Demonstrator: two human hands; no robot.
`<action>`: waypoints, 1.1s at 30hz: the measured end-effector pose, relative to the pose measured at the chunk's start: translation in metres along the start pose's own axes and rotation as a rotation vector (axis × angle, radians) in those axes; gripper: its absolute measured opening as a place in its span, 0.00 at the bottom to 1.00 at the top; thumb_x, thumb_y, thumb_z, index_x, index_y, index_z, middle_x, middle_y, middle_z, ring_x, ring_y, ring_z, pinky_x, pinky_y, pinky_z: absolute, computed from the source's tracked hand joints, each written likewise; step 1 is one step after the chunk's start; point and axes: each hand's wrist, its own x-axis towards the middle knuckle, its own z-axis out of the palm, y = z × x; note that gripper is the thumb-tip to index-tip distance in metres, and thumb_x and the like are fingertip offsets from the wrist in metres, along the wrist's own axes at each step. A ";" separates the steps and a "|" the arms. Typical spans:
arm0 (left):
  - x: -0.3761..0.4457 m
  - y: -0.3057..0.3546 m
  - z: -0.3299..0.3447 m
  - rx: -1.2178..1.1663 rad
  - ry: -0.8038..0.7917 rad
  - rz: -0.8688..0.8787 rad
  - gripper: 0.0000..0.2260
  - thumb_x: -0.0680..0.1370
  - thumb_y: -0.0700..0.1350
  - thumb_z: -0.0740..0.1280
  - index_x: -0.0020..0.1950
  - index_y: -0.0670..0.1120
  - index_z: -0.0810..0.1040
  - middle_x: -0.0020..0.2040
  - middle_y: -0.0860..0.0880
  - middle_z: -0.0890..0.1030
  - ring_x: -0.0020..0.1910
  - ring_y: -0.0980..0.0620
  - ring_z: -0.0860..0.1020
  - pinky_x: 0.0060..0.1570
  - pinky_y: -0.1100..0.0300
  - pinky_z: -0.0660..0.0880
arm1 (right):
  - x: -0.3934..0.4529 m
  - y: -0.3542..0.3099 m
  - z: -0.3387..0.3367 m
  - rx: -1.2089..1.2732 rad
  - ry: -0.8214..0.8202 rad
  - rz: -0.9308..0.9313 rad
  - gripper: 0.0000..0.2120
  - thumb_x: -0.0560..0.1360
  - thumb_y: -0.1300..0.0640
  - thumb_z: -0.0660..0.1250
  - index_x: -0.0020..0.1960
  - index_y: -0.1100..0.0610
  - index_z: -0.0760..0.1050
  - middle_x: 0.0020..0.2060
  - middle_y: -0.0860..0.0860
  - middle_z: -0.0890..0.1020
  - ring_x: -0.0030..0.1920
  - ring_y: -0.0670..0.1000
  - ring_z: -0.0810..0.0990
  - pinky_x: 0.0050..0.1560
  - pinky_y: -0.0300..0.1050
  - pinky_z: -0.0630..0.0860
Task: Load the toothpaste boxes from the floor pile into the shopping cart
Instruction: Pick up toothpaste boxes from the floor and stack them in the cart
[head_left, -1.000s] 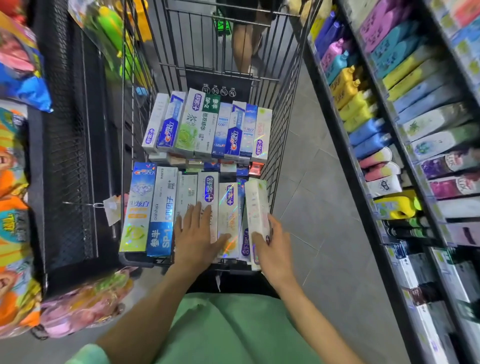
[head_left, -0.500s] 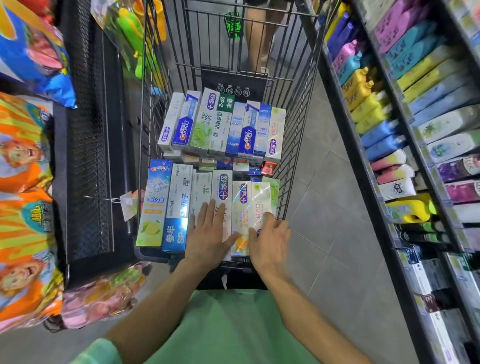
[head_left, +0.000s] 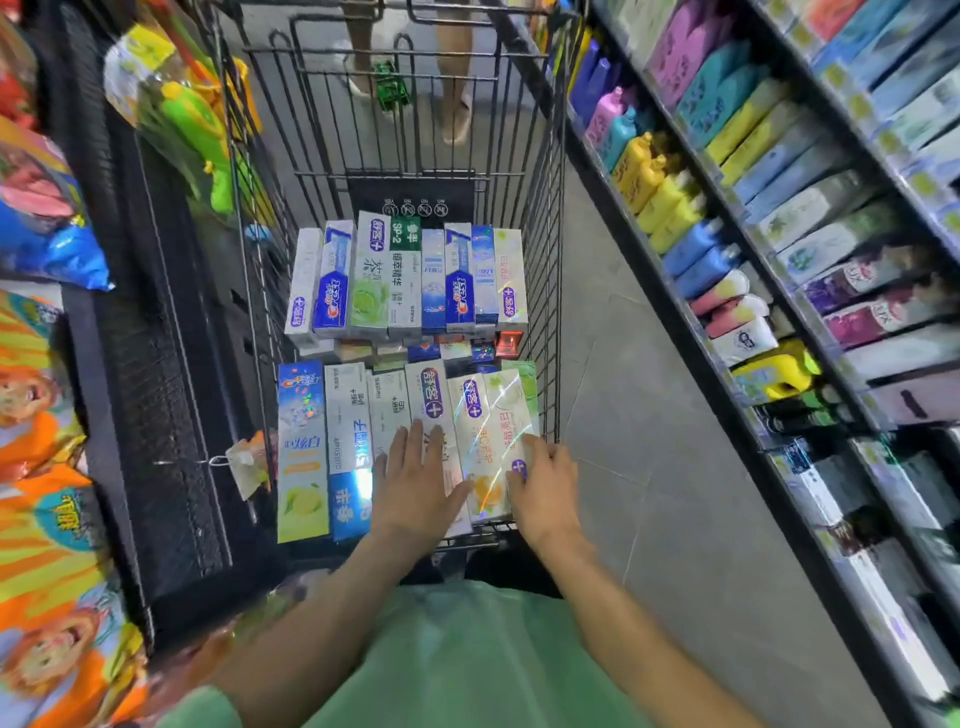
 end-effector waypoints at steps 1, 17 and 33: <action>0.001 -0.002 -0.001 0.013 -0.009 0.012 0.39 0.80 0.68 0.54 0.83 0.48 0.47 0.84 0.45 0.45 0.82 0.43 0.46 0.79 0.44 0.50 | -0.002 0.000 0.001 0.013 0.003 0.011 0.24 0.80 0.60 0.63 0.75 0.54 0.67 0.66 0.59 0.69 0.65 0.61 0.67 0.70 0.51 0.66; 0.003 -0.002 -0.008 0.108 -0.117 0.101 0.53 0.72 0.78 0.56 0.83 0.46 0.41 0.83 0.41 0.40 0.82 0.39 0.42 0.77 0.37 0.45 | -0.034 -0.003 0.029 0.052 0.144 0.241 0.24 0.77 0.56 0.67 0.72 0.53 0.70 0.66 0.56 0.72 0.64 0.61 0.69 0.66 0.52 0.68; -0.039 0.159 -0.036 0.405 0.000 1.165 0.40 0.77 0.68 0.40 0.83 0.46 0.53 0.83 0.43 0.51 0.82 0.43 0.49 0.78 0.41 0.45 | -0.172 0.122 -0.079 0.042 0.455 0.497 0.29 0.81 0.41 0.61 0.77 0.53 0.65 0.77 0.55 0.64 0.76 0.58 0.61 0.75 0.53 0.59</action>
